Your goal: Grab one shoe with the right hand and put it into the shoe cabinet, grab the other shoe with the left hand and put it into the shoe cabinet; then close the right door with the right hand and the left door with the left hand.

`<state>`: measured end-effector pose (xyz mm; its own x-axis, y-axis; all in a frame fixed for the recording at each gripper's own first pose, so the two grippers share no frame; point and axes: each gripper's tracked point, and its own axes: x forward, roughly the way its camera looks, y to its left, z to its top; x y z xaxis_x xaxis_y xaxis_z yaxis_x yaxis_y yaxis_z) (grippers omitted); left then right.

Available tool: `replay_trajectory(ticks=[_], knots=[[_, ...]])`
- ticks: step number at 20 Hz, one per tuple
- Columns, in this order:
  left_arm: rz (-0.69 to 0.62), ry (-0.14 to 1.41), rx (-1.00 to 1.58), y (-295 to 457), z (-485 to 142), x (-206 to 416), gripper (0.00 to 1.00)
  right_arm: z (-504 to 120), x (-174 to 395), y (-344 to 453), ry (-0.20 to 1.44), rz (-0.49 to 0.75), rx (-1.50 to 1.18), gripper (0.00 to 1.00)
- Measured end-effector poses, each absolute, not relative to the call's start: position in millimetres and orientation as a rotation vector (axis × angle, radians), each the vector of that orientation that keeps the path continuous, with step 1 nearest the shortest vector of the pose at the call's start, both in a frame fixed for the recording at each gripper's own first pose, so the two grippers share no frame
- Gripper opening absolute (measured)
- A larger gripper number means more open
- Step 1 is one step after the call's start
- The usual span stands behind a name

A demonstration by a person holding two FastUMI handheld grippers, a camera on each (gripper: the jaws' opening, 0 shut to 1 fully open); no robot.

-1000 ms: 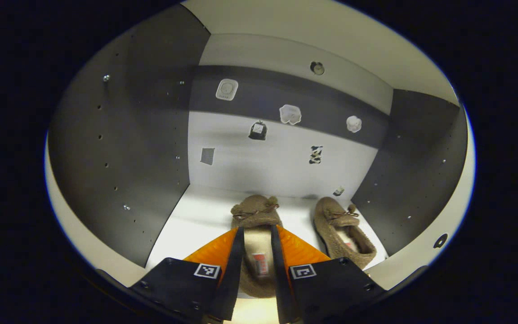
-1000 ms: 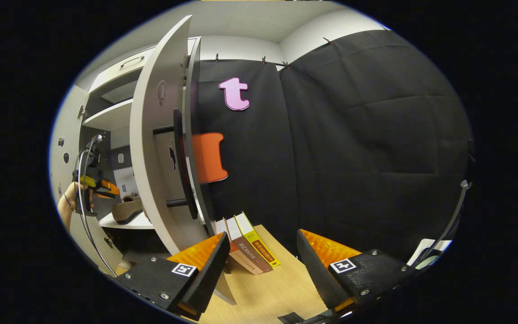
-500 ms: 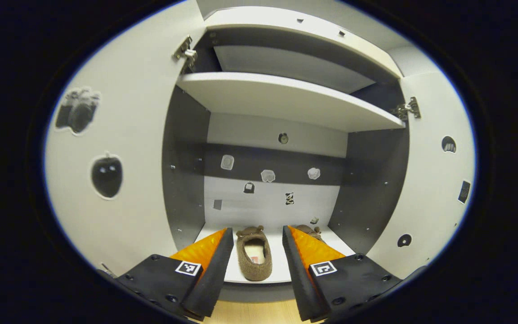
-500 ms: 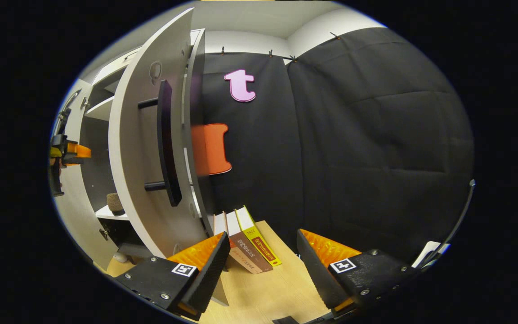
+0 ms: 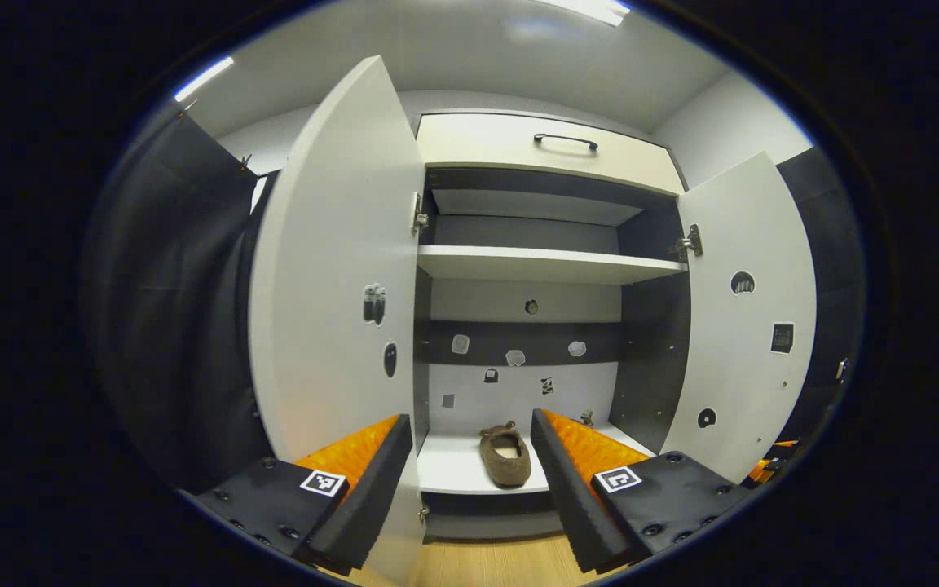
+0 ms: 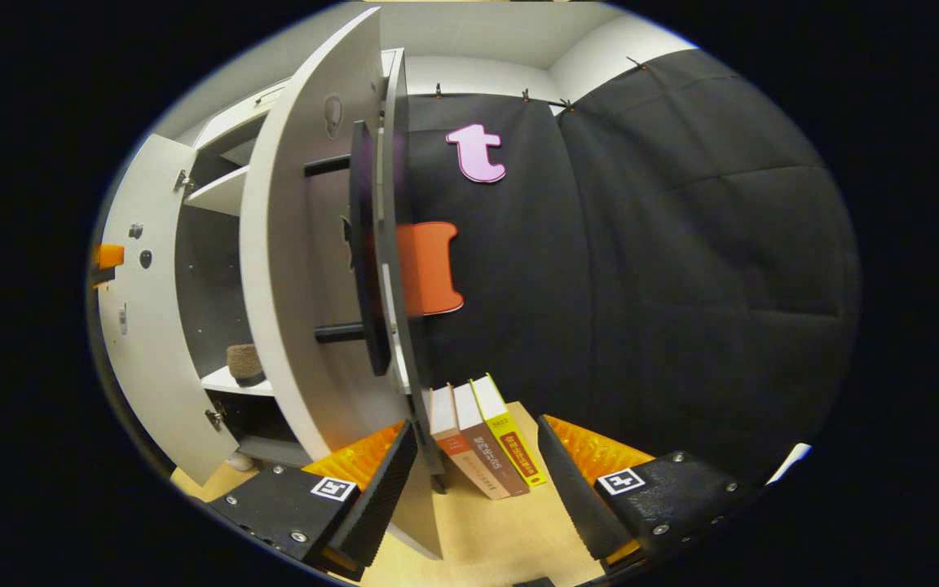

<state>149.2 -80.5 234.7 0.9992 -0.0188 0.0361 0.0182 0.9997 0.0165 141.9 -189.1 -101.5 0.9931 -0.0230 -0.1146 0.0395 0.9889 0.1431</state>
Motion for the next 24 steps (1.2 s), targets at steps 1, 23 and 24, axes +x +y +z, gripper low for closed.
replay_trajectory(ticks=[1, 23, 24], knots=[[-0.007, -0.031, 0.016, -72, 231, 138, 0.95, -102, 146, -188, 0.109, -0.032, 0.141, 0.92], [0.159, -0.001, -0.018, 115, 192, 69, 0.94, -96, 163, -34, 0.107, 0.053, 0.116, 0.90], [0.155, -0.001, -0.013, 121, 189, 70, 0.94, -96, 165, -28, 0.107, 0.056, 0.123, 0.91]])
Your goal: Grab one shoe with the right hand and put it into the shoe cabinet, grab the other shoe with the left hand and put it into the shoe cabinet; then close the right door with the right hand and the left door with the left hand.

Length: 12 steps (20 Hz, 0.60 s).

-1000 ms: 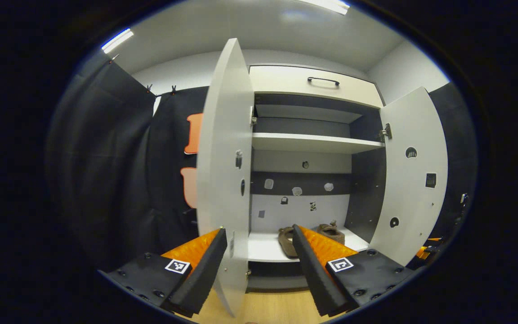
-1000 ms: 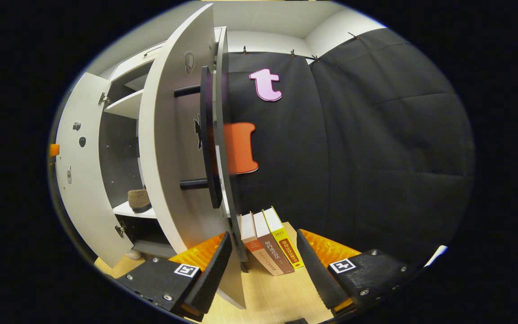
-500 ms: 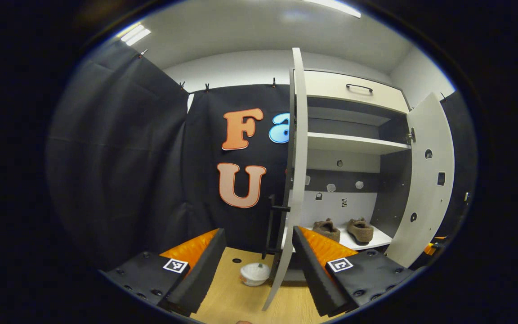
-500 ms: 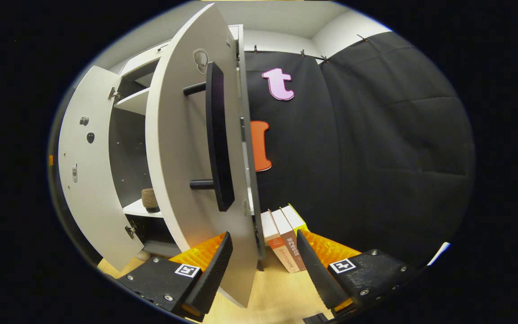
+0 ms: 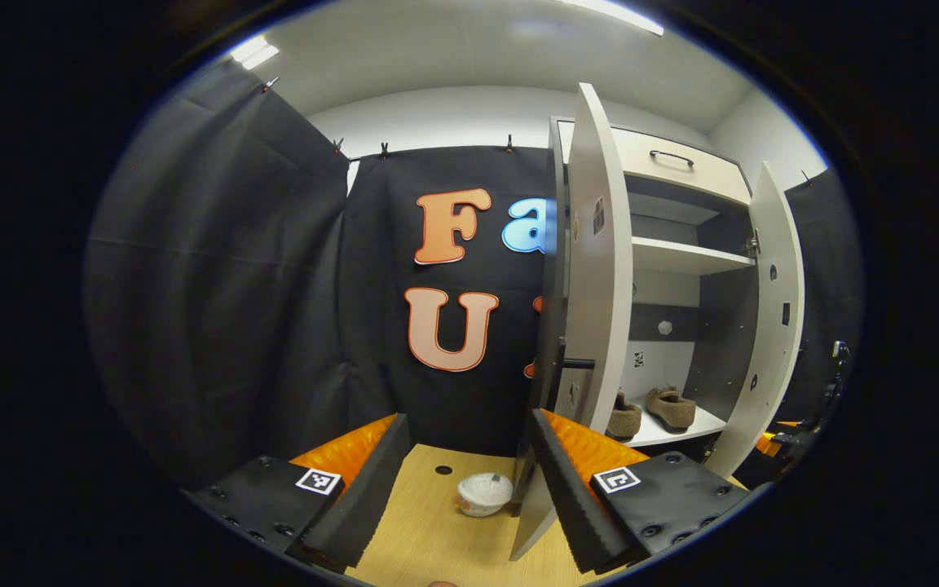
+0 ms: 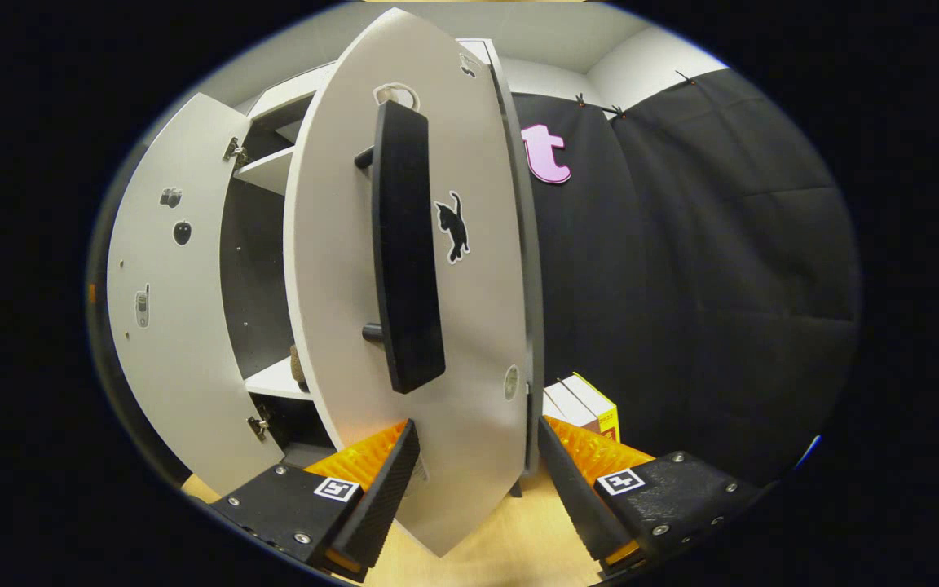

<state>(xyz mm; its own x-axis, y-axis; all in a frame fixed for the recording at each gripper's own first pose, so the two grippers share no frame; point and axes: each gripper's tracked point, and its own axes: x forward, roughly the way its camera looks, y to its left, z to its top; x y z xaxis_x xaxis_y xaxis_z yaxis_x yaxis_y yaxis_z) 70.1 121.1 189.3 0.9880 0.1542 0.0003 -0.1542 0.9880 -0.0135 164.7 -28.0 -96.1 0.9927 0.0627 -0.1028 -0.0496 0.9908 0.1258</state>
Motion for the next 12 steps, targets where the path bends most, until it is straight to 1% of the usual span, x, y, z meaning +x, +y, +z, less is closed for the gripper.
replay_trajectory(ticks=[1, 2, 3, 4, 5, 12], knots=[[0.155, -0.003, -0.005, 127, 188, 72, 0.94, -96, 166, -22, 0.106, 0.056, 0.124, 0.99], [0.156, -0.003, 0.002, 134, 185, 74, 0.94, -93, 164, -19, 0.102, 0.052, 0.118, 0.92], [0.158, -0.002, 0.009, 140, 183, 74, 0.97, -93, 162, -16, 0.097, 0.049, 0.110, 0.99], [0.157, -0.002, 0.012, 143, 178, 75, 0.96, -95, 159, -12, 0.094, 0.048, 0.107, 0.92], [0.150, 0.001, 0.009, 146, 174, 78, 0.94, -94, 156, -7, 0.092, 0.052, 0.107, 0.92], [0.118, 0.039, -0.026, 157, 131, 102, 0.94, -85, 139, 9, 0.079, 0.058, 0.100, 0.92]])
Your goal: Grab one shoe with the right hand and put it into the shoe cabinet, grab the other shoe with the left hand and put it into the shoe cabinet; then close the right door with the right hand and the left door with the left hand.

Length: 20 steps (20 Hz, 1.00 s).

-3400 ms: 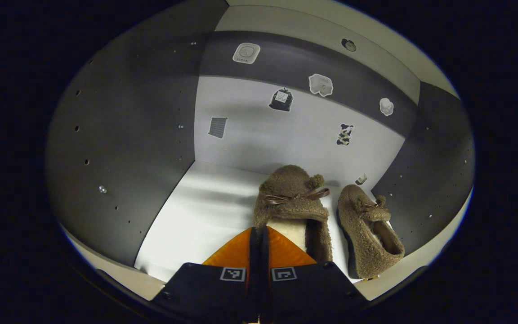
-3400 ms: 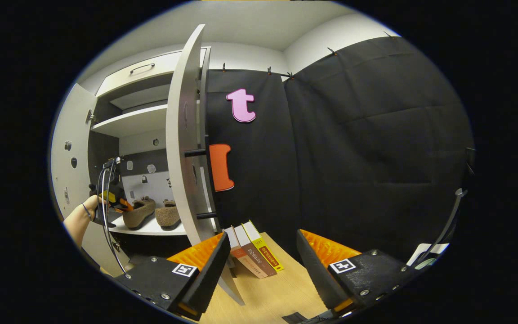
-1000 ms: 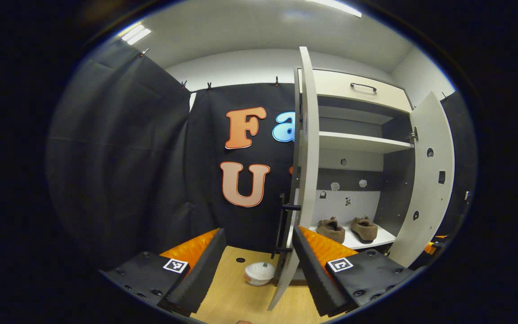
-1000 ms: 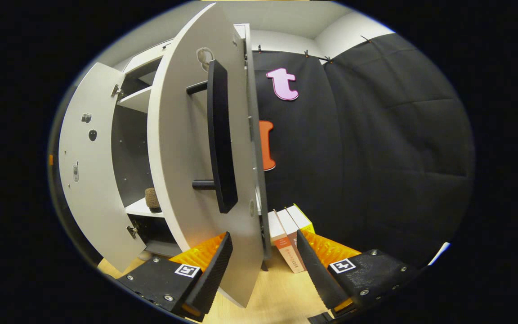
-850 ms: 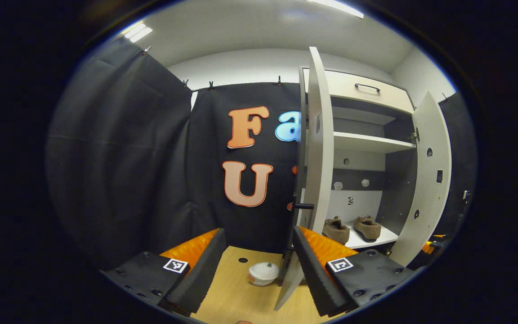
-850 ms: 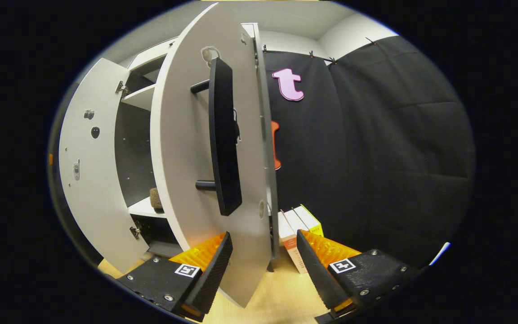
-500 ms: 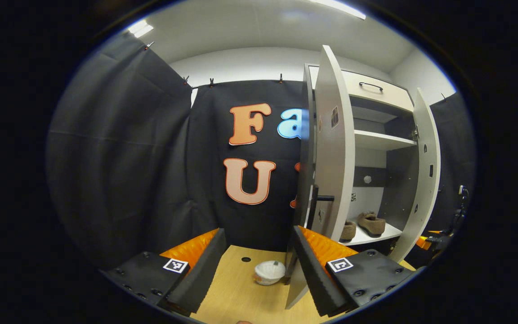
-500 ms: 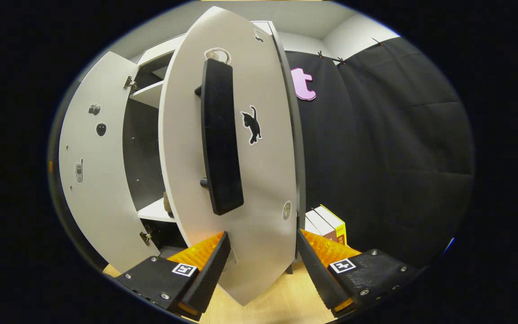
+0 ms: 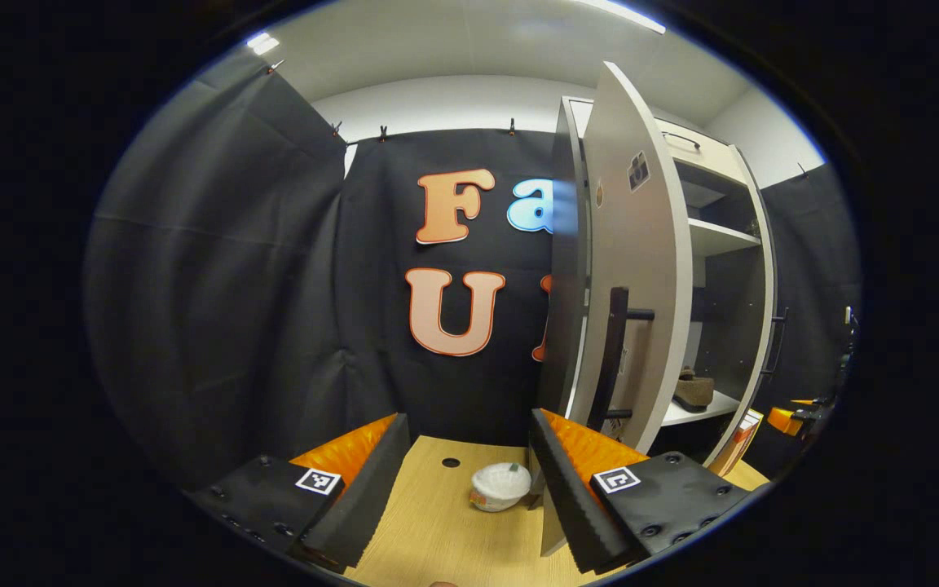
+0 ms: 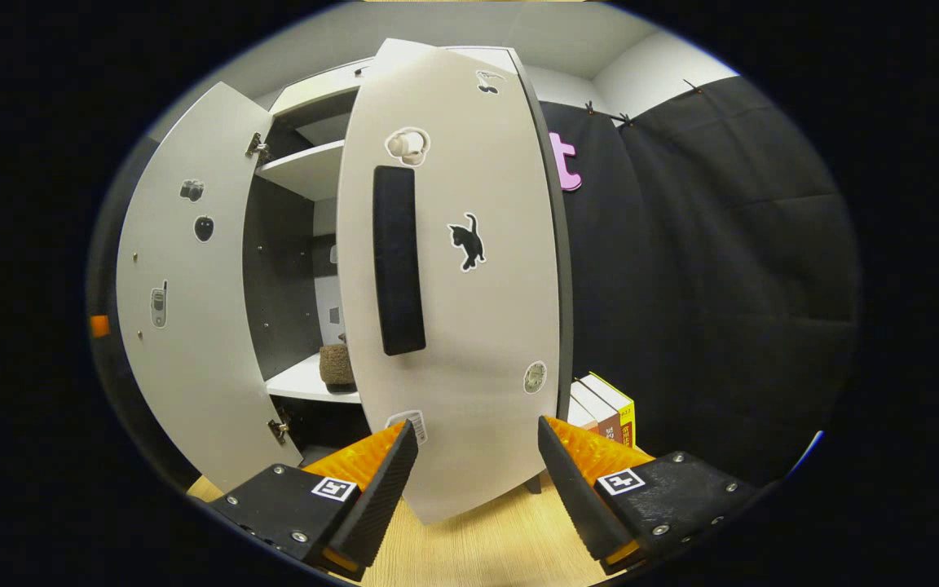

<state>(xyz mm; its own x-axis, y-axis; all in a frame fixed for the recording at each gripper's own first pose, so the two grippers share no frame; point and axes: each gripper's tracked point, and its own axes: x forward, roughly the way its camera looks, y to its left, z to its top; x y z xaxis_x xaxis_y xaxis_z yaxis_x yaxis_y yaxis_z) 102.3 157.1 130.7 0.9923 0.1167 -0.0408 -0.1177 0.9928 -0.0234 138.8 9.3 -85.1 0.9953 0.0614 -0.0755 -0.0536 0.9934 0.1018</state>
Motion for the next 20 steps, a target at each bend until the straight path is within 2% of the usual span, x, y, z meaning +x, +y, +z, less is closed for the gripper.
replay_trajectory(ticks=[8, 9, 14, 15, 20], knots=[[0.063, 0.093, -0.020, 133, 78, 133, 0.97, -77, 125, 10, 0.072, 0.084, 0.053, 0.92], [0.054, 0.098, -0.018, 127, 74, 136, 0.99, -77, 122, 8, 0.074, 0.085, 0.050, 0.92], [0.007, 0.114, -0.013, 103, 63, 146, 0.94, -78, 106, -7, 0.070, 0.064, 0.050, 0.92], [-0.001, 0.119, -0.017, 99, 61, 148, 0.97, -78, 105, -9, 0.069, 0.058, 0.051, 0.92], [-0.046, 0.132, -0.012, 84, 51, 153, 0.97, -75, 96, -22, 0.060, 0.035, 0.055, 0.92]])
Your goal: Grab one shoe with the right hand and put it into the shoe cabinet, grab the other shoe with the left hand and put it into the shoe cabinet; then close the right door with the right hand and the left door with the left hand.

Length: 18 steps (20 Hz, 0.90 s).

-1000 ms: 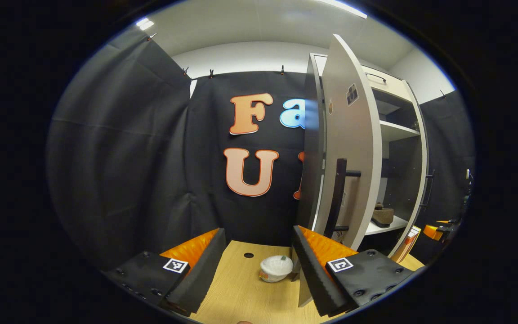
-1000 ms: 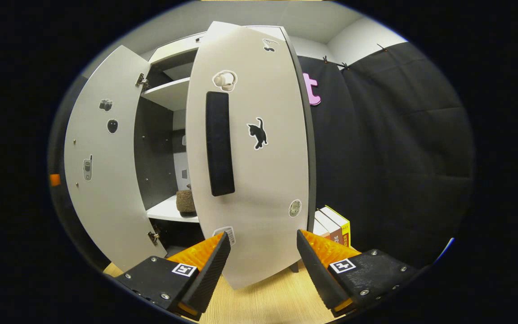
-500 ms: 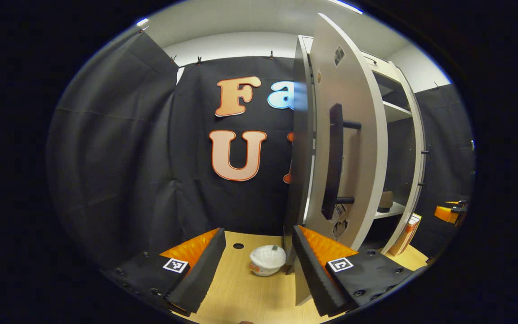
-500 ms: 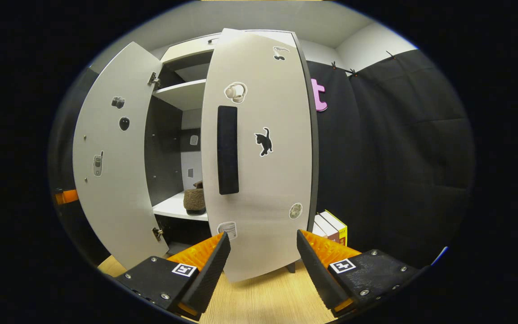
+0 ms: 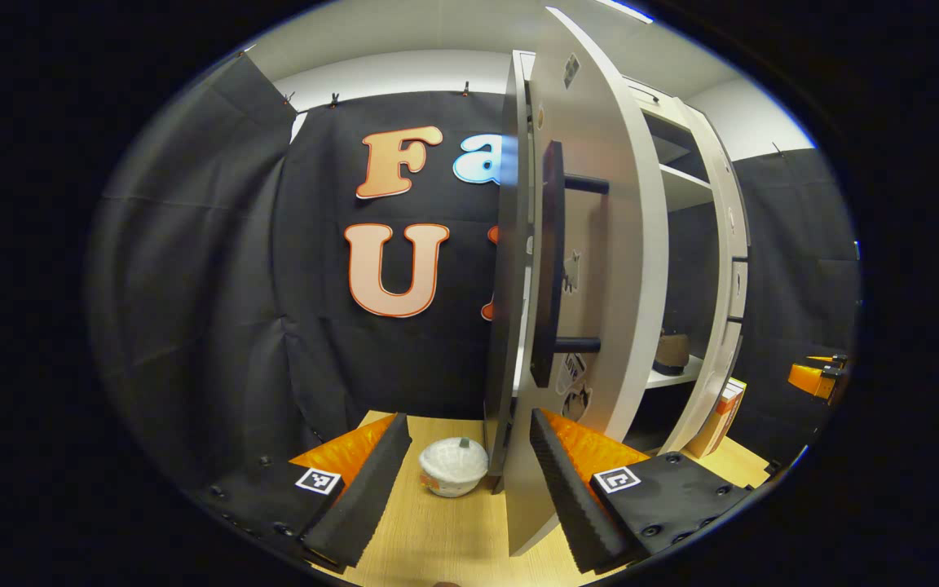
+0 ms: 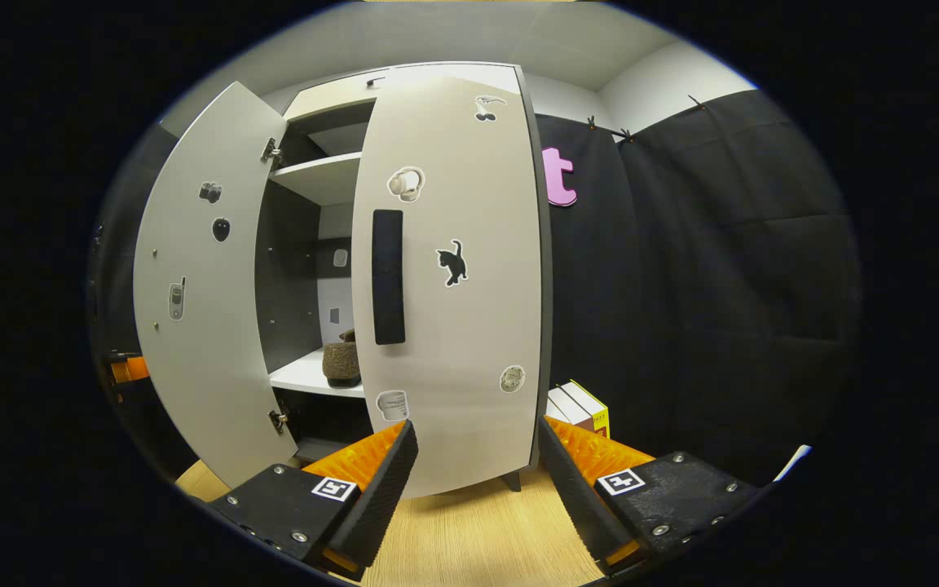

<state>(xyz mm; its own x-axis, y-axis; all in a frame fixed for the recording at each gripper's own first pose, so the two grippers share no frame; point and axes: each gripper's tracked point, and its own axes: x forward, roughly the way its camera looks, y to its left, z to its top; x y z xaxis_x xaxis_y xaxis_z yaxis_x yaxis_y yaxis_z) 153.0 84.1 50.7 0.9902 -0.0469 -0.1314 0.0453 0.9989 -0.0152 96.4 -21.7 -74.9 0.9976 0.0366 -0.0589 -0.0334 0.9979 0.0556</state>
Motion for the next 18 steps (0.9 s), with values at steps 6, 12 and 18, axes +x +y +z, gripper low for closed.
replay_trajectory(ticks=[6, 12, 18], knots=[[-0.054, 0.161, -0.029, 78, 43, 152, 0.96, -72, 93, -26, 0.057, 0.033, 0.066, 0.92], [-0.075, 0.164, -0.045, 61, 42, 151, 0.96, -72, 94, -19, 0.056, 0.055, 0.065, 0.92], [-0.168, 0.164, -0.052, 18, 41, 158, 0.97, -72, 91, -20, 0.051, 0.056, 0.068, 0.92]])
